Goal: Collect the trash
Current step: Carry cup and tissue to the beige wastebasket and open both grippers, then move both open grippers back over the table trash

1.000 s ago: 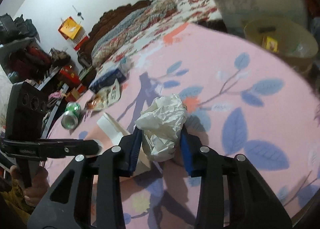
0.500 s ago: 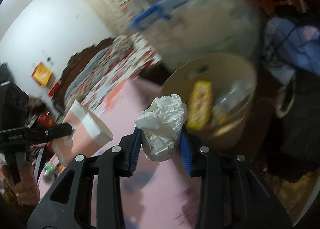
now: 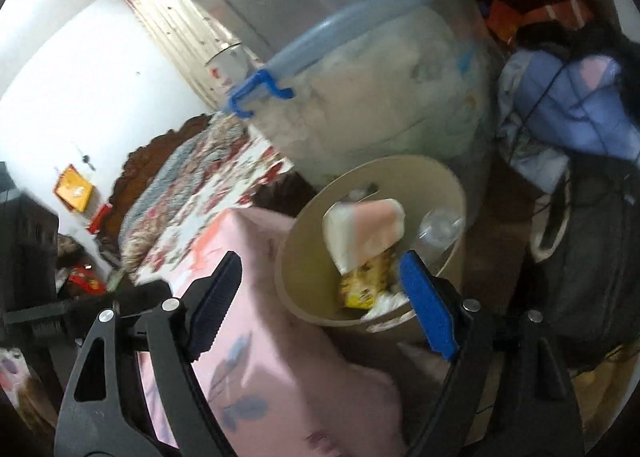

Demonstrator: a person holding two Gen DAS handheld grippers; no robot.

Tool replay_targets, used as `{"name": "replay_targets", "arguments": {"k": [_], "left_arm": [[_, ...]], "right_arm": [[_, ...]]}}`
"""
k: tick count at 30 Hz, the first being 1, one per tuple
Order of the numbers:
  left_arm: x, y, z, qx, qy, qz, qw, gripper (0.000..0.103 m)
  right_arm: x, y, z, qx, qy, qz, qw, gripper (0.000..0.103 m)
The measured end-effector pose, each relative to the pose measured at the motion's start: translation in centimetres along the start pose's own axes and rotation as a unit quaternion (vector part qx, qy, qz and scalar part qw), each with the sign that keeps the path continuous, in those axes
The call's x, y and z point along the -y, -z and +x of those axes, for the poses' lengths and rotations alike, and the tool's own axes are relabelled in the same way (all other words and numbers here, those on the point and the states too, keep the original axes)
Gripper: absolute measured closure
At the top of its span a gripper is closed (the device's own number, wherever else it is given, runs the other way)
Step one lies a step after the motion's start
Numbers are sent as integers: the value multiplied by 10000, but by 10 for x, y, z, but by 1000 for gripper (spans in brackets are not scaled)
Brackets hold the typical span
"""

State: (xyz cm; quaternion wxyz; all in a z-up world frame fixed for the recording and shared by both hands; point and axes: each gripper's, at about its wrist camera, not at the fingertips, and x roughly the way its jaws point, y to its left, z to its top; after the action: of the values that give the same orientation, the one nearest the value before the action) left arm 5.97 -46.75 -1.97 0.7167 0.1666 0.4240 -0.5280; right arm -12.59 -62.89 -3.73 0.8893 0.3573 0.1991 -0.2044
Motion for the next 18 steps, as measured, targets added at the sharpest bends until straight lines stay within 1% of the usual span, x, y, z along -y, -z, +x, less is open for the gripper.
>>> {"name": "replay_targets", "arguments": {"k": [3, 6, 8, 12, 14, 15, 16, 17, 18], "left_arm": [[-12, 38, -23, -44, -45, -11, 10000, 39], [-31, 83, -48, -113, -82, -180, 9997, 39], [-48, 117, -69, -129, -191, -310, 9993, 39], [-82, 168, -114, -29, -426, -658, 9969, 39], [-105, 189, -143, 124, -549, -948, 9939, 37], [-123, 203, -166, 294, -696, -1198, 9899, 36], [-134, 210, -180, 401, -794, -1356, 9868, 34], [-146, 217, -195, 526, -901, -1553, 9823, 34], [-163, 227, -214, 691, -1018, -1821, 9755, 34]], "right_arm": [[-19, 11, 1, -196, -245, -57, 9995, 22], [-46, 25, 8, -455, -511, -207, 9974, 23], [-66, 34, 12, -599, -623, -371, 9956, 24], [-111, 56, 26, -959, -928, -711, 9885, 24], [-136, 71, 34, -1147, -1058, -923, 9834, 24], [-147, 78, 39, -1229, -1110, -1027, 9808, 25], [-161, 87, 44, -1336, -1171, -1142, 9774, 26], [-172, 94, 49, -1436, -1233, -1232, 9742, 29], [-183, 102, 55, -1544, -1302, -1314, 9705, 31]]}}
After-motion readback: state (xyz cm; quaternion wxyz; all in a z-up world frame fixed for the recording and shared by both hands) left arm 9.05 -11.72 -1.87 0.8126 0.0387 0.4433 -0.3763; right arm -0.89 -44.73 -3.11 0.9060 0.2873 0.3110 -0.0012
